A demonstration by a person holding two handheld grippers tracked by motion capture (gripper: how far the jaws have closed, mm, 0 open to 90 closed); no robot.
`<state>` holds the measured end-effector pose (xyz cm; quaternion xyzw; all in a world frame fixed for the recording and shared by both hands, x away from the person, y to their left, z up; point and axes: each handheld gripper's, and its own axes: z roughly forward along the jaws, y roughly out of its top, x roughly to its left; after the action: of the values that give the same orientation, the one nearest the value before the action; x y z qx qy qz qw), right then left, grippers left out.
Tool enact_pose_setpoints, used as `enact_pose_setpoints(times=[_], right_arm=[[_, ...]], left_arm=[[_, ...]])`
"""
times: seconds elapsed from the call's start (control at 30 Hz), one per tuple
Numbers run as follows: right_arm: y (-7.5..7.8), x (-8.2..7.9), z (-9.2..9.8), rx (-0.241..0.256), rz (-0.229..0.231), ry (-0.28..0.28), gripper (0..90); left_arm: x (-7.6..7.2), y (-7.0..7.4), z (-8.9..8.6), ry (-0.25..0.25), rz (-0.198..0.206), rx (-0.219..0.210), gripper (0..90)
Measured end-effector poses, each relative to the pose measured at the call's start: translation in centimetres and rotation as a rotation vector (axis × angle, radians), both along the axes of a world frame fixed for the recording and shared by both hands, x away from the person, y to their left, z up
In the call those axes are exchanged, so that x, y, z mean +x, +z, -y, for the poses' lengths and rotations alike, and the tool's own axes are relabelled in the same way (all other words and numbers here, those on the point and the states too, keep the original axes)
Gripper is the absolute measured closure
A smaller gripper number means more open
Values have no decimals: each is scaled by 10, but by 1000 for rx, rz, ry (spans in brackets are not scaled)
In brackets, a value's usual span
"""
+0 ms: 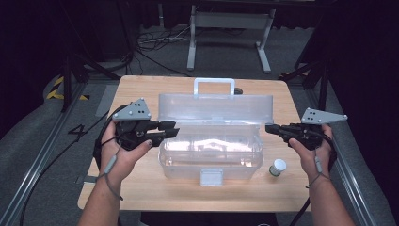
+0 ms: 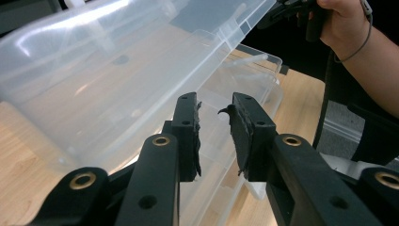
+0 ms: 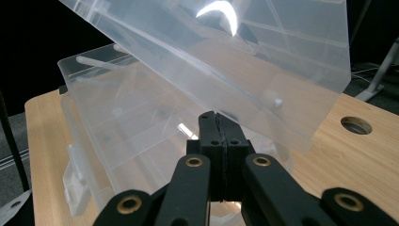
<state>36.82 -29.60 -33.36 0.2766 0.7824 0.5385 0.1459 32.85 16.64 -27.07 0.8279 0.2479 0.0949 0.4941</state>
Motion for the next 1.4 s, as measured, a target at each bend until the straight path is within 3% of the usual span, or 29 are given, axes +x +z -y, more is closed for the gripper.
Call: enact_pose_setpoints(times=[0.3,0.53,0.6,0.7,0.83,1.03,1.27,1.4], right_arm=[[0,-3,-2,-6,1,-17,900],[-1,-5,-2,-5,0,-22,900],[-2,-5,-2,-5,3,-26,900],[-3,-7,-2,-6,2,-25,900],[-3,-8,-2,-10,7,-26,900],[-4,-9,-2,-15,9,-24,900],[-5,-13,-2,-20,14,-26,900],[-5,-16,0,-20,17,-32,900]], left_arm=[[-2,-29,-10,71,12,-41,737],[3,-47,-11,110,-5,-23,742],[5,-50,-11,140,4,-5,743],[8,-57,-12,162,19,-30,743],[14,-66,-10,196,43,-17,743],[20,-71,-10,251,68,-8,780],[23,-72,-12,284,50,-18,887],[24,-71,-12,289,41,-29,900]])
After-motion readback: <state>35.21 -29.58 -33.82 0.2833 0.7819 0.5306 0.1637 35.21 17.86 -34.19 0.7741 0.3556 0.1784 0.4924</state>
